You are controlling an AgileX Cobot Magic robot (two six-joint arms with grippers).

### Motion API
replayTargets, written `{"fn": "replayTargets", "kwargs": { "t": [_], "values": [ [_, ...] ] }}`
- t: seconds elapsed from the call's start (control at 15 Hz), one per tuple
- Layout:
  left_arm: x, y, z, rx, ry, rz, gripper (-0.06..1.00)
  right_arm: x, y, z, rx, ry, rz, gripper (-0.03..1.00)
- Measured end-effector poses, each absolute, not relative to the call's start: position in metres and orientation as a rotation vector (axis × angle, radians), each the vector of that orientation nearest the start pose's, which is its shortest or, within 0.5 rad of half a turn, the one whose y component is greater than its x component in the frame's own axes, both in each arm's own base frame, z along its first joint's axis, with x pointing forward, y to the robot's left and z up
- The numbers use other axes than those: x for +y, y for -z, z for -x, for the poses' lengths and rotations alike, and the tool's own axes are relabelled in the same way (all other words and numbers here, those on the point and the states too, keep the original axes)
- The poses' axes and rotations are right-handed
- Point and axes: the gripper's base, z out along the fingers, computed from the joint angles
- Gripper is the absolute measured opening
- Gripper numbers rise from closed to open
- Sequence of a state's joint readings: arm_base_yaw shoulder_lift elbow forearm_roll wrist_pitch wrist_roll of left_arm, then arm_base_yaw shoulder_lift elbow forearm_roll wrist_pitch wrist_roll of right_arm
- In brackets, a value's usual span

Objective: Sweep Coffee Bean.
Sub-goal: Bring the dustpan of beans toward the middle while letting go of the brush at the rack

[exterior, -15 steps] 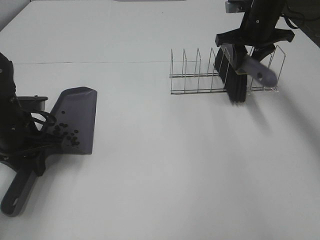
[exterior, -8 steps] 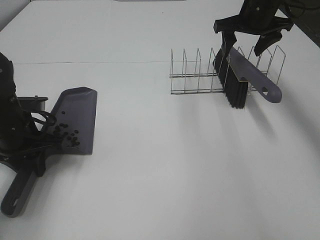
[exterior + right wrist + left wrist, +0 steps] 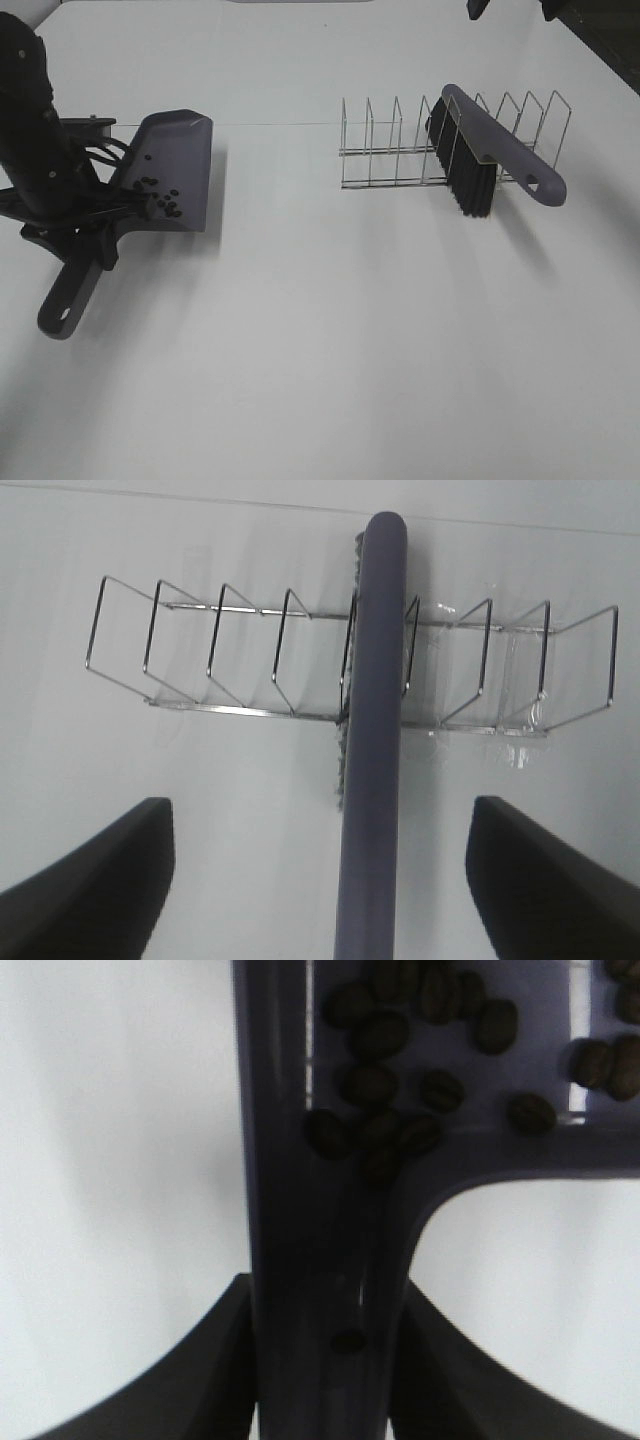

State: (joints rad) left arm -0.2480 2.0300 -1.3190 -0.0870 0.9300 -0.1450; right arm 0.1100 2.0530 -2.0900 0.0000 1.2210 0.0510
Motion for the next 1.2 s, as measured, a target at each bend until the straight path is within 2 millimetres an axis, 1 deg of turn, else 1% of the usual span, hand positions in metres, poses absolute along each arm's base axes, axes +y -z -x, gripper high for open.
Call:
{"fn": "replayTargets", "kwargs": {
  "t": [0.13, 0.27, 0.33, 0.53, 0.6, 0.73, 0.8, 1.0, 1.07, 1.13, 1.2],
  "values": [
    [-0.103, -0.133, -0.379, 3.146, 0.112, -0.09, 0.33, 0.047, -0.327, -0.425, 2.707, -0.048, 0.08, 0.76],
    [-0.106, -0.121, -0.389, 3.165, 0.12, -0.099, 0.33, 0.044, -0.326, -0.399, 2.676, -0.051, 0.079, 0.76],
    [-0.107, -0.115, -0.39, 3.177, 0.124, -0.093, 0.33, 0.043, -0.319, -0.386, 2.672, -0.051, 0.079, 0.76],
    [-0.11, -0.098, -0.39, 3.219, 0.162, -0.055, 0.33, 0.039, -0.307, -0.354, 2.641, -0.054, 0.078, 0.76],
    [-0.11, -0.097, -0.391, 3.216, 0.17, -0.054, 0.33, 0.038, -0.301, -0.347, 2.653, -0.053, 0.078, 0.76],
    [-0.111, -0.096, -0.392, 3.207, 0.178, -0.048, 0.33, 0.038, -0.291, -0.339, 2.681, -0.057, 0.076, 0.76],
    [-0.111, -0.096, -0.393, 3.204, 0.18, -0.047, 0.33, 0.038, -0.286, -0.337, 2.696, -0.055, 0.077, 0.76],
    [-0.112, -0.097, -0.395, 3.183, 0.186, -0.043, 0.33, 0.038, -0.285, -0.337, 2.696, -0.066, 0.071, 0.76],
    [-0.112, -0.097, -0.395, 3.183, 0.189, -0.041, 0.39, 0.038, -0.285, -0.337, 2.695, -0.067, 0.071, 0.76],
    [-0.112, -0.1, -0.395, 3.172, 0.198, -0.059, 0.7, 0.038, -0.285, -0.337, 2.693, -0.071, 0.069, 0.76],
    [-0.112, -0.103, -0.396, 3.159, 0.2, -0.079, 0.82, 0.038, -0.285, -0.337, 2.693, -0.072, 0.068, 0.76]
  ]
}}
